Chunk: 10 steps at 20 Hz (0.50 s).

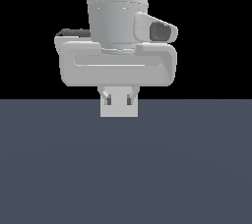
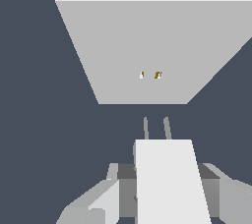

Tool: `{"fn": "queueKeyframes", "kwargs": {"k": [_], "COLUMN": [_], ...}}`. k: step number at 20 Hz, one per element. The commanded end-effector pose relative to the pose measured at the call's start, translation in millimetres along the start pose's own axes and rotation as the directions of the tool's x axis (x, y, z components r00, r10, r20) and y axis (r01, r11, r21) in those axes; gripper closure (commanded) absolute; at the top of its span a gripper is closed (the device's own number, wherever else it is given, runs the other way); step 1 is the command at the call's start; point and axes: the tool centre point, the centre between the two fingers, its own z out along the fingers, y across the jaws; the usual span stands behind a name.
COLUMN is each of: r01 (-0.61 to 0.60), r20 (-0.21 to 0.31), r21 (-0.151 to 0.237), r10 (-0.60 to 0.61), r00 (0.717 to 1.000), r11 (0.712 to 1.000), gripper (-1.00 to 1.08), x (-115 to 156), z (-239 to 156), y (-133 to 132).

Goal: Plug the charger into the wall socket.

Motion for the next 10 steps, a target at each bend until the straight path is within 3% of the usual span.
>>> {"fn": "queueKeyframes", "kwargs": {"k": [1, 10], "r01": [0.003, 0.003], "r20": [0.001, 0.001], "r21": [0.003, 0.003], "r10": [-0.003, -0.003], "r00": [1.000, 1.000], "r11": [1.000, 1.000], "gripper": [1.08, 1.08], "x": [2.5, 4.6], "z": [-3.0, -2.4], "y": [0.0, 0.1]}}
